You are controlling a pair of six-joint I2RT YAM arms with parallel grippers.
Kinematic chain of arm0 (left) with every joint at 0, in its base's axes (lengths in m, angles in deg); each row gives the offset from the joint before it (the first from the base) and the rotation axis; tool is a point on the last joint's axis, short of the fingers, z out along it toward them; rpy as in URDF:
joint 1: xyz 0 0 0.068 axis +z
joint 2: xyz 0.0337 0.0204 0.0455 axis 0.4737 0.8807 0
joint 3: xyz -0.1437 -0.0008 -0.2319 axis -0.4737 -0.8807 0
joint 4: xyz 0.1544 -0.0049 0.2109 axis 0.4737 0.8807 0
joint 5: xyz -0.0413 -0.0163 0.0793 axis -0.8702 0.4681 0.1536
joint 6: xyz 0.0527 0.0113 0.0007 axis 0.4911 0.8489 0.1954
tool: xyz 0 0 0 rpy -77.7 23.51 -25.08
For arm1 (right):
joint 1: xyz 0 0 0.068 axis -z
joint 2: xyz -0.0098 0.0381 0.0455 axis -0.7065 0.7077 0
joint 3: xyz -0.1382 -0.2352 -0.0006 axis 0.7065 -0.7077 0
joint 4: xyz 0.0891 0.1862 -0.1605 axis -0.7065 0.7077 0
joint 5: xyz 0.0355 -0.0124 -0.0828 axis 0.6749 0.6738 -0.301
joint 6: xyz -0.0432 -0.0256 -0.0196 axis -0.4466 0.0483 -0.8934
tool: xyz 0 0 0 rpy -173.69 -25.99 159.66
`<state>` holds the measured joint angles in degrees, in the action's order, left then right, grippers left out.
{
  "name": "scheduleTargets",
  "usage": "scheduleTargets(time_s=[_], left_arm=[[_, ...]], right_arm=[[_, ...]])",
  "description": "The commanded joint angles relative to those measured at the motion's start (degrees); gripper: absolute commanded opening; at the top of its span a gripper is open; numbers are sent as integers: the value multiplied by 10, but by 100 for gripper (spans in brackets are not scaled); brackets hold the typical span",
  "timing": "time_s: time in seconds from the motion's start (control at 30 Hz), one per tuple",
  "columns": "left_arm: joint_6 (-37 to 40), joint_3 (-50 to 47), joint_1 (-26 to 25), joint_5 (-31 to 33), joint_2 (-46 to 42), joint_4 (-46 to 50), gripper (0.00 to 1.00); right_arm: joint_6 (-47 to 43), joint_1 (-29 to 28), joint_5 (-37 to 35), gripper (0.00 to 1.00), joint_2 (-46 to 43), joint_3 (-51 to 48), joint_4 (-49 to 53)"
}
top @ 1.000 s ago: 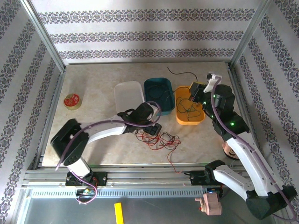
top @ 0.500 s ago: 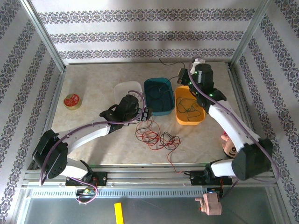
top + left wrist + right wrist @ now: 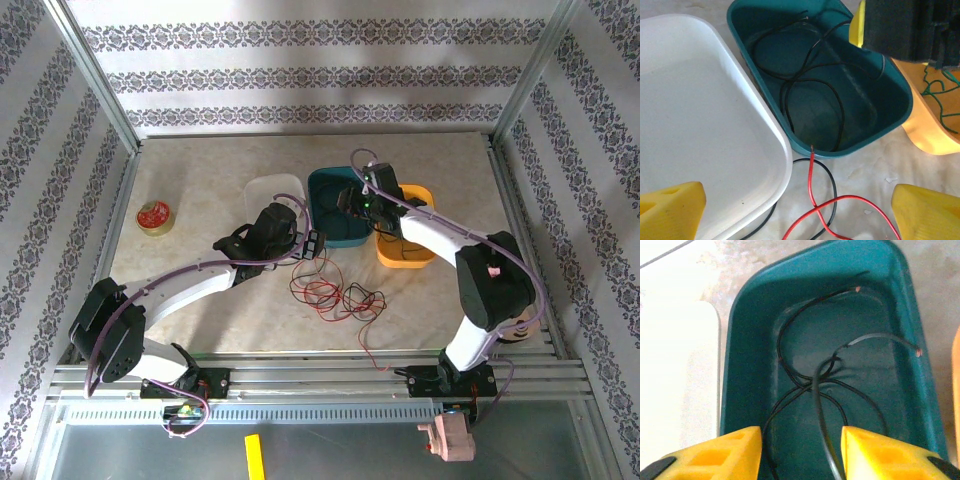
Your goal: Untangle the cables
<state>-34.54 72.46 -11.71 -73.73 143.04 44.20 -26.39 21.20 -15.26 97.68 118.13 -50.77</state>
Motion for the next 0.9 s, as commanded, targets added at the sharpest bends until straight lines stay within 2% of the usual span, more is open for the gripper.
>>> scheduleTargets(time_s=[0.0,0.07,0.23,0.43,0.6,0.73,0.87], left_arm=[[12,-2,4,-34,0,8,95],[20,1,3,-67,8,9,94],[34,9,-8,-161,38,11,93],[82,44,-58,-245,94,48,91],[107,90,-102,-220,157,89,87],[114,121,-123,-203,196,114,80],[119,144,-134,-193,224,135,72]], right_arm=[[-9,5,-46,52,-69,-3,21],[-18,5,-63,56,-105,-16,29],[-33,0,-53,57,-195,-72,56],[-9,-4,-82,57,-320,-199,89],[10,3,-112,57,-369,-259,117],[37,21,-150,57,-385,-280,145],[53,51,-152,57,-399,-297,149]])
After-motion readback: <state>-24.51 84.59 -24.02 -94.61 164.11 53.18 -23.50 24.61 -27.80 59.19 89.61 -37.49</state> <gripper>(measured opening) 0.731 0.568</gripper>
